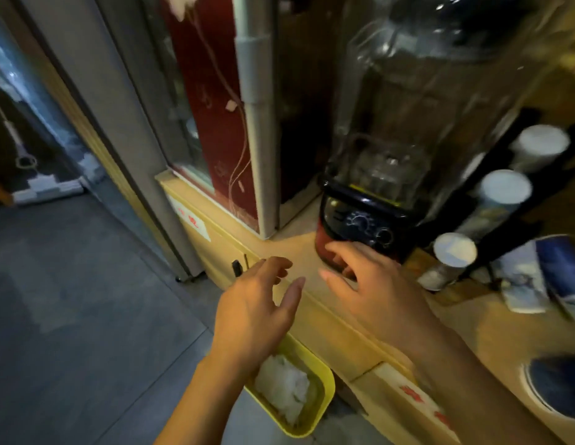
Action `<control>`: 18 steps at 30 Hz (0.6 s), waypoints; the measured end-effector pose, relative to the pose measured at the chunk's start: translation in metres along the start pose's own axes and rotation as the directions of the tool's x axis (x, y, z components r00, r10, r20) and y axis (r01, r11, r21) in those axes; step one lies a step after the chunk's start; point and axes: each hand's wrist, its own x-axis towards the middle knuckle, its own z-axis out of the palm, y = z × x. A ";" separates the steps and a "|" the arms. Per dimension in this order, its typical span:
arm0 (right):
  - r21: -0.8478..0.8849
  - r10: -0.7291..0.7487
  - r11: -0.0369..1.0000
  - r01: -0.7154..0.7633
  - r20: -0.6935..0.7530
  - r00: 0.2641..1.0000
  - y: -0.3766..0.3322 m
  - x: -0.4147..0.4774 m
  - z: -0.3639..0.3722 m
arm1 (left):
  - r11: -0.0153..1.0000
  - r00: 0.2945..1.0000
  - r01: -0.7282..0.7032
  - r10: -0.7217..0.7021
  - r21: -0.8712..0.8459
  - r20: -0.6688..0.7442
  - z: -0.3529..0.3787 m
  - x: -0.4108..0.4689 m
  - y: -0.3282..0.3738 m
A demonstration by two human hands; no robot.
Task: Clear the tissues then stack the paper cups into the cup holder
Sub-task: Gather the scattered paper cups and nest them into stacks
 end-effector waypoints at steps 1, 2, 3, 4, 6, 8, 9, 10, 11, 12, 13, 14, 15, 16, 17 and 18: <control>0.015 0.019 1.000 -0.018 -0.021 1.000 0.004 -0.005 -0.013 | 0.999 0.999 -0.038 0.038 -0.002 0.011 0.003 0.003 0.013; 0.020 0.043 0.999 -0.042 -0.044 0.998 0.009 -0.010 -0.025 | 0.997 0.997 -0.073 0.073 -0.010 0.026 0.007 0.005 0.026; 0.018 0.069 0.998 -0.068 -0.070 0.995 0.014 -0.017 -0.038 | 0.994 0.994 -0.102 0.103 -0.025 0.044 0.011 0.007 0.039; 0.016 0.090 0.996 -0.089 -0.092 0.992 0.019 -0.024 -0.050 | 0.991 0.990 -0.125 0.127 -0.043 0.066 0.016 0.008 0.052; 0.016 0.113 0.994 -0.112 -0.130 0.985 0.030 -0.037 -0.071 | 0.983 0.979 -0.164 0.172 -0.078 0.113 0.028 0.010 0.077; 0.010 0.135 0.991 -0.136 -0.176 0.975 0.042 -0.052 -0.092 | 0.971 0.965 -0.214 0.226 -0.103 0.132 0.042 0.011 0.103; 0.011 0.147 0.989 -0.148 -0.199 0.969 0.049 -0.060 -0.102 | 0.966 0.960 -0.234 0.248 -0.115 0.132 0.049 0.011 0.115; 0.013 0.160 0.987 -0.161 -0.220 0.962 0.056 -0.068 -0.111 | 0.960 0.955 -0.246 0.264 -0.132 0.137 0.056 0.011 0.127; 0.016 0.175 0.984 -0.177 -0.240 0.955 0.064 -0.076 -0.121 | 0.956 0.950 -0.250 0.273 -0.154 0.151 0.064 0.009 0.140; 0.022 0.197 0.980 -0.198 -0.255 0.947 0.071 -0.085 -0.130 | 0.952 0.946 -0.249 0.279 -0.177 0.168 0.071 0.007 0.154; 0.029 0.220 0.975 -0.220 -0.266 0.939 0.079 -0.094 -0.140 | 0.947 0.940 -0.255 0.290 -0.193 0.180 0.079 0.005 0.167; 0.031 0.239 0.970 -0.240 -0.278 0.930 0.086 -0.103 -0.149 | 0.940 0.933 -0.274 0.311 -0.203 0.183 0.086 0.002 0.180; 0.028 0.252 0.967 -0.255 -0.295 0.922 0.095 -0.112 -0.157 | 0.931 0.925 -0.296 0.335 -0.213 0.178 0.094 0.000 0.191; 0.021 0.265 0.962 -0.273 -0.314 0.912 0.103 -0.121 -0.166 | 0.923 0.918 -0.313 0.355 -0.226 0.177 0.101 -0.001 0.203; 0.016 0.281 0.956 -0.293 -0.330 0.901 0.112 -0.129 -0.174 | 0.915 0.912 -0.324 0.370 -0.238 0.179 0.109 -0.003 0.214; 0.013 0.298 0.950 -0.312 -0.339 0.892 0.120 -0.138 -0.182 | 0.910 0.907 -0.330 0.379 -0.250 0.183 0.116 -0.005 0.224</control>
